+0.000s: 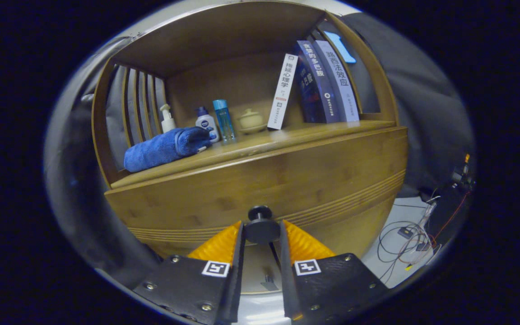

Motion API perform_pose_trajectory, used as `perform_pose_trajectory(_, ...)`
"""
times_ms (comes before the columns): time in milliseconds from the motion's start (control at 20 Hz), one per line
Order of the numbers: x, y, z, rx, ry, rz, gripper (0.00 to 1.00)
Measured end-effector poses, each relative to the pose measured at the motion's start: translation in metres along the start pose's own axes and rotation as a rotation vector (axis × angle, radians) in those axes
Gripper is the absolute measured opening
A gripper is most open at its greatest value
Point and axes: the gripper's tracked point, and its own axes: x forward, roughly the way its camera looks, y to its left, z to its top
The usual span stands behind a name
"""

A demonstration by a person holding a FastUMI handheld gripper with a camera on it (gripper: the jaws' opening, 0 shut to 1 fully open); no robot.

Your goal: Pull open the drawer, take out the items inside it, and place them on the countertop above the cabinet.

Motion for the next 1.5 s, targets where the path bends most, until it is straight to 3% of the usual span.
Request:
perform_pose_trajectory(100,-0.005,0.001,-0.002,-0.004,0.012,-0.008,0.30)
perform_pose_trajectory(700,-0.079,-0.008,-0.021,-0.020,0.038,-0.079,0.29)
perform_pose_trajectory(1100,-0.091,-0.009,-0.026,-0.018,0.081,-0.121,0.30)
perform_pose_trajectory(1150,-0.100,0.002,-0.027,0.008,0.074,-0.067,0.30)
perform_pose_trajectory(1200,-0.082,0.009,-0.045,-0.010,0.105,-0.010,0.15)
perform_pose_trajectory(1250,-0.109,-0.002,-0.051,-0.016,0.151,-0.063,0.01)
perform_pose_trajectory(1500,-0.115,0.012,-0.016,-0.048,0.019,-0.001,0.01)
